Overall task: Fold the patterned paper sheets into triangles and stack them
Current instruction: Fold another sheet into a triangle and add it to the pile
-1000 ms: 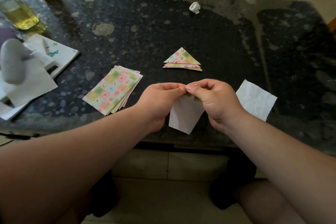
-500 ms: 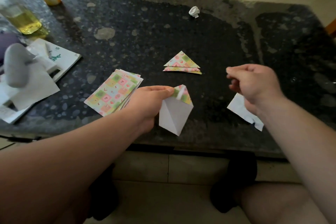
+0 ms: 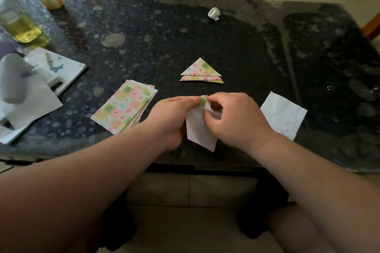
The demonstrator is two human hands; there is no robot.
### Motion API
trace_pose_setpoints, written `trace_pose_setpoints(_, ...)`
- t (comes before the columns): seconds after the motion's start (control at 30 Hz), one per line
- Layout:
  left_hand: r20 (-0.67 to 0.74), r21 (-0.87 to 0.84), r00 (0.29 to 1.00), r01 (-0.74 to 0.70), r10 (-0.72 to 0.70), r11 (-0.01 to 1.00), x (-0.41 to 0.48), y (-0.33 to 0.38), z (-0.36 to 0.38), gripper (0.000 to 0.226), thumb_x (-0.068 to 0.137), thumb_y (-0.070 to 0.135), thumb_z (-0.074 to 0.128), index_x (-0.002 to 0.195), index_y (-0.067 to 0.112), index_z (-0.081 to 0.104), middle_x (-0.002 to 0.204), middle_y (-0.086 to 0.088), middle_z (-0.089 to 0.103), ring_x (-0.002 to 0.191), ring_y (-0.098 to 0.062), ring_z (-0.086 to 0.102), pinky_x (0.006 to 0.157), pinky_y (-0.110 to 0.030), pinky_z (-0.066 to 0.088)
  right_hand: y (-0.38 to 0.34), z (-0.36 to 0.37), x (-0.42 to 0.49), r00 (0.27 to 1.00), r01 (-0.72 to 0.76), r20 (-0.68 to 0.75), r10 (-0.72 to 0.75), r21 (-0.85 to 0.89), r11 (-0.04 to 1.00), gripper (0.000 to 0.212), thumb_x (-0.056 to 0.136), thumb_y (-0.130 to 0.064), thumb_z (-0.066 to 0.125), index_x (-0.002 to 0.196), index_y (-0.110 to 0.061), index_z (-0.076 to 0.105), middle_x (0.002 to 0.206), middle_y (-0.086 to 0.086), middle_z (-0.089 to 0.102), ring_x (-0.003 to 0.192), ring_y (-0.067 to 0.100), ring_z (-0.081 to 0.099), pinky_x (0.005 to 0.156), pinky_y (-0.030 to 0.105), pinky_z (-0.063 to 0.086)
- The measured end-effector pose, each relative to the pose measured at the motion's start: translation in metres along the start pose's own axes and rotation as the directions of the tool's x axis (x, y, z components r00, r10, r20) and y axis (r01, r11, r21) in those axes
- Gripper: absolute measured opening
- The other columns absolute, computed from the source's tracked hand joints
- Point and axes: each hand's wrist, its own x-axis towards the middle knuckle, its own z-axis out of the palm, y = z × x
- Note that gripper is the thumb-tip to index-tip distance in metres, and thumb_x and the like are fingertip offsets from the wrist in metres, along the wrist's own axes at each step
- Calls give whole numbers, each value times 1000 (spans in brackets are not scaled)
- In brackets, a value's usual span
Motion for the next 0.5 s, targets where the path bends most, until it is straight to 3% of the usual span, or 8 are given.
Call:
trace_pose_setpoints(0.1, 14, 30, 1000, 26, -26, 999, -3, 1, -2, 20, 93, 19, 72, 110, 9, 75, 102, -15, 77, 88, -29, 75, 66, -39, 59, 4, 0, 1, 995, -102, 24, 99, 163, 981, 28, 96, -32, 68, 123, -22, 73, 107, -9, 72, 93, 4, 64, 76, 15, 54)
trace_pose_setpoints(0.23, 2, 58, 998, 59, -60, 997, -5, 4, -6, 14, 93, 19, 73, 105, 12, 73, 100, -13, 76, 89, -28, 73, 69, -40, 58, 10, -7, 7, 964, -264, 58, 258, 276, 924, 32, 97, -22, 67, 129, -23, 70, 106, -19, 62, 89, -7, 57, 71, -2, 39)
trace_pose_setpoints(0.4, 21, 76, 999, 32, -33, 997, -3, 5, -7, 5, 93, 16, 72, 95, 11, 71, 92, -11, 75, 75, -22, 72, 53, -30, 55, 11, -9, 9, 943, -330, 132, 305, 272, 904, 39, 94, -23, 73, 132, -24, 66, 97, -18, 60, 83, -6, 57, 69, 6, 42)
trace_pose_setpoints(0.5, 41, 78, 999, 26, -29, 997, -5, 5, -8, 4, 92, 15, 73, 93, 11, 72, 88, -10, 76, 72, -20, 72, 51, -28, 55, 11, -6, 14, 861, -507, 290, 417, 433, 746, 17, 94, -25, 74, 110, -21, 73, 93, -14, 66, 89, 6, 65, 77, 25, 57)
